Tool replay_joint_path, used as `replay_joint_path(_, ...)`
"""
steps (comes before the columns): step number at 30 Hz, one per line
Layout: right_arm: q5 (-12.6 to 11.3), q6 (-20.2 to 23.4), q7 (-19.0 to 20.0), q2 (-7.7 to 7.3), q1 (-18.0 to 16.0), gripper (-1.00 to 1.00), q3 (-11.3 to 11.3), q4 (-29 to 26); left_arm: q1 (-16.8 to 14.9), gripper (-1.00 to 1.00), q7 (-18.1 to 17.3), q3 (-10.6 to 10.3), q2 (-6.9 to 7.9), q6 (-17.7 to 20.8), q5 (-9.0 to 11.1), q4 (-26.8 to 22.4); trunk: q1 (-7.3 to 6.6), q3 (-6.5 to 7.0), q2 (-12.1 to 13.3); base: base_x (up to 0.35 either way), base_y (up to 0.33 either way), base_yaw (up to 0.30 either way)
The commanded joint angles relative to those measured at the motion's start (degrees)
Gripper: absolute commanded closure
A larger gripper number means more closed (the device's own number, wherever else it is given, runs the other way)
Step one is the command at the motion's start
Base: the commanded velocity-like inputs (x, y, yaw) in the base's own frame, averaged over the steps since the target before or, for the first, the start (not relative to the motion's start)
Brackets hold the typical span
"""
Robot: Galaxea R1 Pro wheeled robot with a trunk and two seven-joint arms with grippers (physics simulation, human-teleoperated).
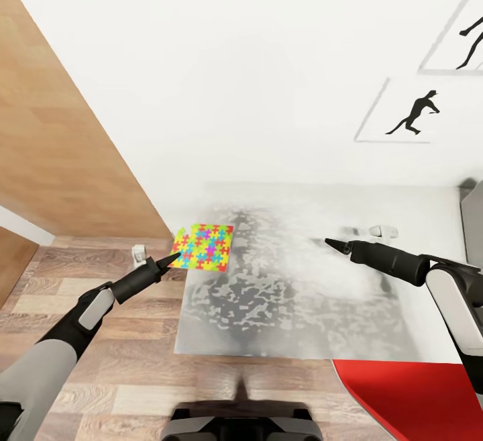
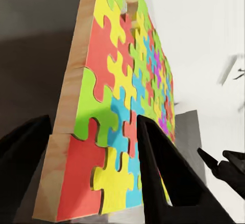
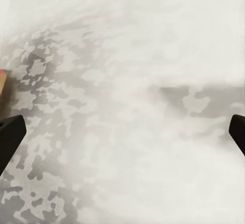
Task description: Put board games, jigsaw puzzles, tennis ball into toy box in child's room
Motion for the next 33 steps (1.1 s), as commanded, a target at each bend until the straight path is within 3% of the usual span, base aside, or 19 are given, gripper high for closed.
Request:
replay_joint_path(1,0.4,0.3,0.5,0.00,0.0,-1.00,-0.1,0.0,0.0,1.00,0.3,-0.7,-0.13,-0.3,-0.9,-0.1,0.05,-0.08,-0.1,0.000,0.000,0.000)
replay_joint_path(16,0.4,0.3,0.5,0.00,0.0,-1.00,-0.1,0.0,1.1,1.00,0.6,-0.6,-2.06,3.5,-0.8,-8.9,0.05,-0.08,-0.1,0.000,0.000,0.000)
replay_joint_path(27,0.4,0.3,0.5,0.00,0.0,-1.00,-0.1,0.0,1.4,1.00,0.6,-0.6,-2.38,4.7,-0.7,-11.2,0.05,-0.08,-0.1,0.000,0.000,0.000)
replay_joint_path(33,0.4,0.3,0.5,0.02,0.0,-1.00,-0.1,0.0,2.9,1.00,0.8,-0.4,-2.43,6.7,-0.8,-15.9,0.05,-0.08,-0.1,0.000,0.000,0.000)
